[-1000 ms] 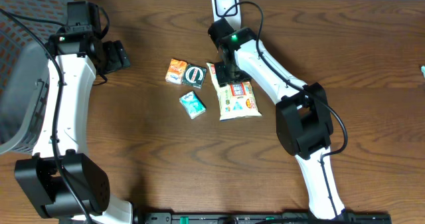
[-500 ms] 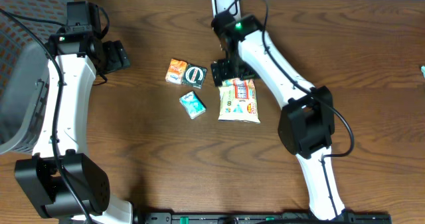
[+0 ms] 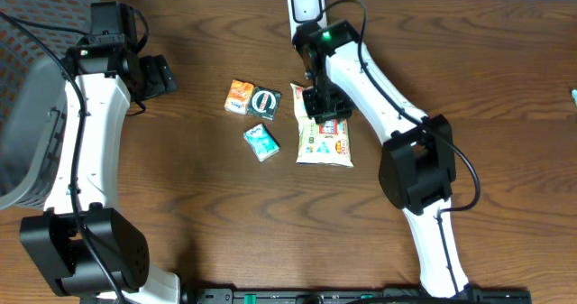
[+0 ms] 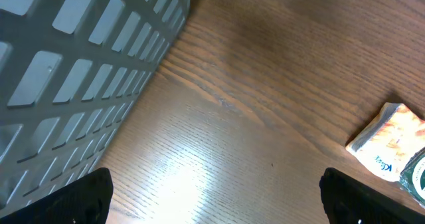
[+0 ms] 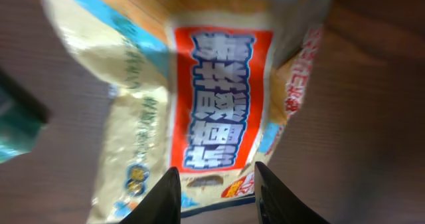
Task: Scan the item barcode
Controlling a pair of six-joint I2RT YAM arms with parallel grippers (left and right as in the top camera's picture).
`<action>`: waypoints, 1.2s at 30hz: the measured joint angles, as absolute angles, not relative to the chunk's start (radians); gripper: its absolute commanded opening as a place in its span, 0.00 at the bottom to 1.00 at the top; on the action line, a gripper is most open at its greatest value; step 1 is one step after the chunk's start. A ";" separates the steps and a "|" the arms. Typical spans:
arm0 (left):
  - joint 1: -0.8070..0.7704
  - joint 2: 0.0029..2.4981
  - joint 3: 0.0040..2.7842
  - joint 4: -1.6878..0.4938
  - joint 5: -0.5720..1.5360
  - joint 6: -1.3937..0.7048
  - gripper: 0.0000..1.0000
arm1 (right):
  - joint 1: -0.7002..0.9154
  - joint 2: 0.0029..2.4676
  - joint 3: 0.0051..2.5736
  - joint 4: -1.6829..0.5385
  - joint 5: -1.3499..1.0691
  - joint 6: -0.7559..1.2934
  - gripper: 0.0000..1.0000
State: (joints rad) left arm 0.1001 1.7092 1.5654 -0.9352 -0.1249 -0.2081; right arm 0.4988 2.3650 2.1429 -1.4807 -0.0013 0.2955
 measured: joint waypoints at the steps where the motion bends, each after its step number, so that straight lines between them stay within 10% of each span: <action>1: 0.100 1.709 1.565 -0.935 -0.125 -0.208 0.98 | 0.500 2.365 2.116 -1.465 -0.002 0.296 0.30; 7: 0.100 1.709 1.565 -0.935 -0.125 -0.208 0.98 | 0.503 2.365 2.010 -1.396 -0.023 0.305 0.51; 10: 0.100 1.709 1.565 -0.935 -0.125 -0.208 0.98 | 0.514 2.362 1.983 -1.362 -0.031 0.309 0.99; 36: 0.100 1.710 1.565 -0.935 -0.125 -0.208 0.98 | 0.614 2.363 2.201 -1.512 0.161 0.385 0.99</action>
State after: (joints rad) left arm 0.1001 1.7096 1.5654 -0.9348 -0.1249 -0.2081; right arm 0.6136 2.3627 2.2005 -1.5124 0.1608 0.3851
